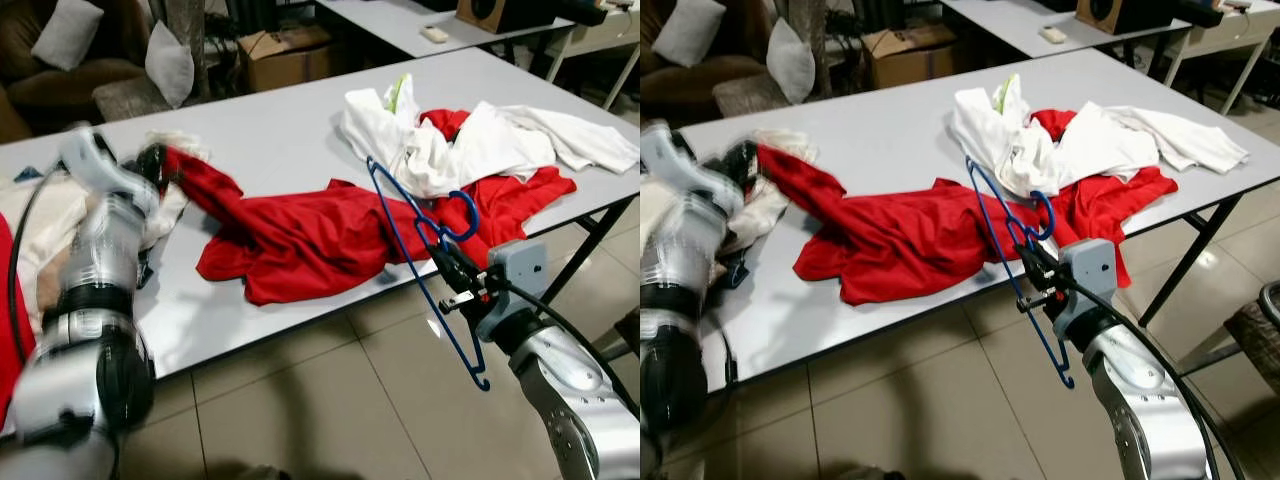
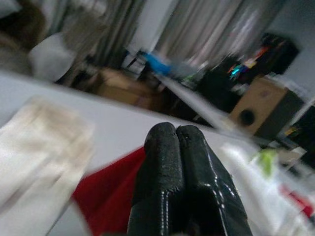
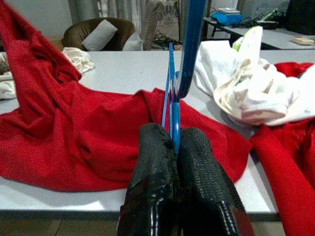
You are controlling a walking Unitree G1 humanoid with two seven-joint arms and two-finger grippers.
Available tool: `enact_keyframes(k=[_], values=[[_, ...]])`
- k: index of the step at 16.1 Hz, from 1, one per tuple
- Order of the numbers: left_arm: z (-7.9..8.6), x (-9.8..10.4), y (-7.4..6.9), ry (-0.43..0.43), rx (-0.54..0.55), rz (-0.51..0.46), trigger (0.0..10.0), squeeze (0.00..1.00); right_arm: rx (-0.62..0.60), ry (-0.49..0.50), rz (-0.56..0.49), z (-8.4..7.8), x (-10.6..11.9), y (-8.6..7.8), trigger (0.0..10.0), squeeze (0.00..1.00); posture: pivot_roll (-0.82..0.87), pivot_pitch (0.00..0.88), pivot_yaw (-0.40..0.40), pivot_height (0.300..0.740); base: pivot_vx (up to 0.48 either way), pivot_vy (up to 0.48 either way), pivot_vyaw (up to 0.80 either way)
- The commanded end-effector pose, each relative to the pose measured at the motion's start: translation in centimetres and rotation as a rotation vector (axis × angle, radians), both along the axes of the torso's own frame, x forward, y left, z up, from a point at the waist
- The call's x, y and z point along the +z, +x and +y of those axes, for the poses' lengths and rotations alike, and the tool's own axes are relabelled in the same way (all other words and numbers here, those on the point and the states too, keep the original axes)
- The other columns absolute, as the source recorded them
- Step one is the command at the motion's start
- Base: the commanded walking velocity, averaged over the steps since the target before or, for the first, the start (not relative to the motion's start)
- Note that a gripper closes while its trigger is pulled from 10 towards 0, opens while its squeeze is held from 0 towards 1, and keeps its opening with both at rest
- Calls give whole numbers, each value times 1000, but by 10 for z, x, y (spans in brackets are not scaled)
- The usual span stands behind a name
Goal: Hang hanger
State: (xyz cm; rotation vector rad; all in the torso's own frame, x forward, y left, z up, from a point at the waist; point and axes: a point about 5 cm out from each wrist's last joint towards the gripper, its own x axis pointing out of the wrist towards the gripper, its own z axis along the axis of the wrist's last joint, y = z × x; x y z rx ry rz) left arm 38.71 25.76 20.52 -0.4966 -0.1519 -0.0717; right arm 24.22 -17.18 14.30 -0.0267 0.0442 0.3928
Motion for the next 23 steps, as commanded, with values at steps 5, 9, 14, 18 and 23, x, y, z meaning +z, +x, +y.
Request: enact_keyframes(k=[5, 9, 14, 18, 23], values=[[8, 215, -9, 91, 84, -605, 0, 0, -25, 29, -81, -4, 18, 10, 10000, 0, -114, 0, 79, 740, 0, 0, 0], [-36, 192, 8, 263, -82, -542, 0, 0, -54, 37, -75, -3, 14, 5, 10000, 0, -131, 0, 112, 740, 0, 0, 0], [-46, 71, 21, 673, -186, -124, 2667, 0, -71, 18, -39, -6, 7, -3, 10000, 0, -143, 0, 125, 740, 0, 0, 0], [2, -15, 3, 674, -36, 267, 10000, 1000, -116, -20, 51, -12, -8, -2, 10000, 0, -131, 0, 102, 740, 0, 0, 0], [23, -63, -22, 486, -1, 443, 10000, 1000, -98, -18, 68, -8, -9, -1, 10000, 0, -121, 0, 91, 740, 0, 0, 0]])
